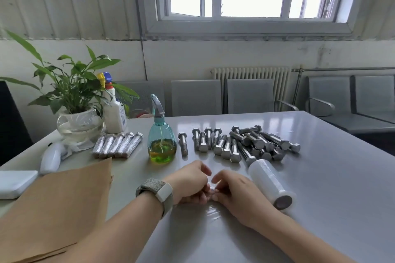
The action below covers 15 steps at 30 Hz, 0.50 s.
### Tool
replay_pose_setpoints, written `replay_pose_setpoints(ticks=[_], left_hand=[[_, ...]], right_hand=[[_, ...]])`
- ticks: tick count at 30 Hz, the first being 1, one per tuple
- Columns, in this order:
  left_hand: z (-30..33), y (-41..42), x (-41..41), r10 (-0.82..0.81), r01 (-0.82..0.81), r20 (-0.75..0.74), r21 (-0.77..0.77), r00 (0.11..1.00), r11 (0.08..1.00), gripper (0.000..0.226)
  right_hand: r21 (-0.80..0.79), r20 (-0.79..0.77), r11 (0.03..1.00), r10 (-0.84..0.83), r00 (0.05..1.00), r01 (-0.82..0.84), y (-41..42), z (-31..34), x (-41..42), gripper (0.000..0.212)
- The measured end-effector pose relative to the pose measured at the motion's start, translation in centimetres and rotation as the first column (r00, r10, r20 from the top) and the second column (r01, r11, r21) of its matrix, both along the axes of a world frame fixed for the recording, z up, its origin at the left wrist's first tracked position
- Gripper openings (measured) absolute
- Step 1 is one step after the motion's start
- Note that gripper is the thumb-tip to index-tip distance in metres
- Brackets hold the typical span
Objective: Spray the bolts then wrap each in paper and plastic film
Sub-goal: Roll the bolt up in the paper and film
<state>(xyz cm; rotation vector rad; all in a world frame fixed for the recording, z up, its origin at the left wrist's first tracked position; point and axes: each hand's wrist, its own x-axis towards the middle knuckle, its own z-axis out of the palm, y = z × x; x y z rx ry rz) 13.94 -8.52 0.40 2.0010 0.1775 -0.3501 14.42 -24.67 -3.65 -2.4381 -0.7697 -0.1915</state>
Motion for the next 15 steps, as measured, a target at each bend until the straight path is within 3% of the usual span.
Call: replay_pose_setpoints(ticks=[3,10,15], left_hand=[[0.1,0.3,0.0,-0.076,0.076,0.001,0.088,0.997,0.993,0.025],[-0.8,0.7,-0.2,-0.128,0.125,0.100,0.032,0.987,0.992,0.058],[-0.7,0.5,-0.3,-0.159,0.154,0.139,0.046,0.977,0.987,0.065]], right_hand=[[0.022,-0.021,1.000,0.016,1.000,-0.016,-0.1,0.2,-0.1,0.035],[0.016,0.024,0.999,0.044,0.999,-0.044,0.0,0.3,-0.2,0.028],[-0.013,0.068,0.998,0.055,0.996,-0.054,0.0,-0.1,-0.2,0.025]])
